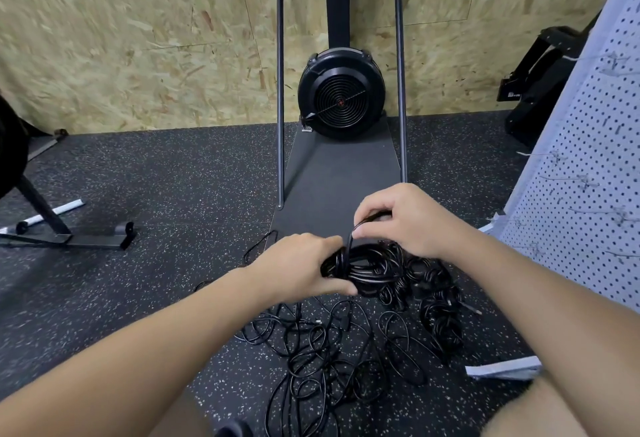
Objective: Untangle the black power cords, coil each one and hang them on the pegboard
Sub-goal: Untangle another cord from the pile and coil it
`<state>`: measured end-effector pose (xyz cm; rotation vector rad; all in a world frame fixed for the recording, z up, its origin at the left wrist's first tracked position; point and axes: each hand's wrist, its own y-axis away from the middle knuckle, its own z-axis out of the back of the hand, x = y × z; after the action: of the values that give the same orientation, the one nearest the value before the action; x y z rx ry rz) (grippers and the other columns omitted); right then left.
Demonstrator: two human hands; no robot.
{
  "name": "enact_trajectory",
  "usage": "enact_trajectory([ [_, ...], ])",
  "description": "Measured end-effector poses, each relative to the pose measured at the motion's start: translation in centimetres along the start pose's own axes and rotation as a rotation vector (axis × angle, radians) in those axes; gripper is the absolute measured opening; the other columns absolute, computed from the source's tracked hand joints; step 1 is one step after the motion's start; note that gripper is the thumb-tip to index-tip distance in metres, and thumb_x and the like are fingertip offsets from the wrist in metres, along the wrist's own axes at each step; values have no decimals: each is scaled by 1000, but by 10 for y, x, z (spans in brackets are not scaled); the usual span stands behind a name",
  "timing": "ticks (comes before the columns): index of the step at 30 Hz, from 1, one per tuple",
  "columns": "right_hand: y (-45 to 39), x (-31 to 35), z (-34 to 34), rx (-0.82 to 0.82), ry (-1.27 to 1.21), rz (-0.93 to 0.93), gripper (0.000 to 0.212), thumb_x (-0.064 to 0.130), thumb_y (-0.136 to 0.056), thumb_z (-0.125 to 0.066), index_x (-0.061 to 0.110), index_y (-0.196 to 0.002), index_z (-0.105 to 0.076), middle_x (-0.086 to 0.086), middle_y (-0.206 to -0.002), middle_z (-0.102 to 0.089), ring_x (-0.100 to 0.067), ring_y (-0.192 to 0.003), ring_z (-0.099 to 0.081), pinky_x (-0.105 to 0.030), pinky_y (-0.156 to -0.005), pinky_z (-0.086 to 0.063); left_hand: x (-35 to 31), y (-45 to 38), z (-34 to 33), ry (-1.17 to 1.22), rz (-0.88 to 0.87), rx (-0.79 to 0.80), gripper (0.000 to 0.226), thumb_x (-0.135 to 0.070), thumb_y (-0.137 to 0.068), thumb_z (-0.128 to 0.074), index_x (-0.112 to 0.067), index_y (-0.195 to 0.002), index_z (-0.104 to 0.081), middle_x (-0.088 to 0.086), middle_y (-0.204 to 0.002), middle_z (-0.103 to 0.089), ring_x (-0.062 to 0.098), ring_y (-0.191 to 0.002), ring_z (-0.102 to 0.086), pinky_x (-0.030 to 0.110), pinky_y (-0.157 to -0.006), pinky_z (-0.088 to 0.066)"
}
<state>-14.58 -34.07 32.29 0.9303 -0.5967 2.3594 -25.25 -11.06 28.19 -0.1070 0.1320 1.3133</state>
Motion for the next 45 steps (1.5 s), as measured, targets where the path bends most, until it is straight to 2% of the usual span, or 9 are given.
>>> enact_trajectory([
  [7, -1, -25, 4, -5, -212, -133, 4, 21, -90, -90, 19, -89, -87, -8, -89, -83, -30, -86, -78, -43, -88, -61, 0, 13, 22, 321, -144, -21, 48, -79, -83, -80, -45, -103, -52, 4, -72, -60, 24, -63, -52, 42, -64, -50],
  [12, -1, -29, 6, 1, -257, -193, 10, 12, -99, -80, 15, -94, -89, -1, -90, -84, -10, -82, -76, -25, -78, -60, -4, 18, 27, 562, -67, -144, 57, -57, -78, -96, -34, -124, -70, -14, -103, -77, 11, -95, -74, 42, -87, -60],
  [16, -4, -46, -1, 75, -274, -271, 36, -18, -97, -62, 5, -73, -77, -12, -74, -73, -22, -68, -62, -49, -66, -53, -7, 17, 30, 652, -4, -276, 56, -41, -80, -98, -31, -128, -72, -15, -118, -78, 9, -113, -74, 43, -102, -58],
  [21, -2, -43, -13, 169, -102, -272, 33, 23, -111, -60, 21, -85, -79, -8, -82, -77, -19, -70, -63, -47, -78, -55, -1, 8, 27, 704, 111, -411, 65, -40, -81, -98, -34, -137, -66, -20, -124, -76, 2, -120, -70, 42, -110, -55],
  [26, 4, -18, -28, 301, -48, -234, 18, 25, -108, -63, 32, -116, -77, 2, -87, -81, -11, -67, -59, -39, -72, -52, 19, -5, 20, 663, 246, -511, 66, -47, -85, -93, -44, -140, -57, -23, -127, -73, 5, -124, -66, 44, -111, -52],
  [31, 6, 2, -29, 262, 159, -122, 22, 33, -110, -59, 26, -95, -73, 8, -76, -76, -24, -67, -67, -39, -73, -56, 36, -8, 14, 516, 314, -392, 57, -51, -84, -91, -43, -127, -55, -18, -117, -74, 9, -114, -66, 36, -96, -50],
  [34, 8, 10, -21, 179, 277, -91, 34, 36, -110, -60, 24, -79, -67, 6, -72, -73, -16, -59, -64, -16, -66, -39, 38, -7, 11, 458, 300, -348, 51, -44, -85, -92, -38, -117, -52, -20, -98, -75, 4, -88, -71, 35, -79, -55],
  [40, 9, 27, -20, 143, 424, 45, 31, 36, -108, -61, 27, -79, -65, 13, -73, -70, -7, -67, -63, -35, -69, -52, 30, -8, 1, 242, 294, -218, 54, -52, -84, -89, -36, -107, -42, -5, -93, -74, 30, -83, -71, 46, -77, -61],
  [45, 4, 6, -10, 26, 262, 40, 7, 40, -103, -72, 39, -97, -76, 20, -81, -74, -3, -80, -69, -41, -79, -58, 12, -4, -1, 47, 128, -107, 67, -89, -77, -72, -37, -103, -39, -7, -84, -69, 32, -80, -67, 43, -70, -57],
])
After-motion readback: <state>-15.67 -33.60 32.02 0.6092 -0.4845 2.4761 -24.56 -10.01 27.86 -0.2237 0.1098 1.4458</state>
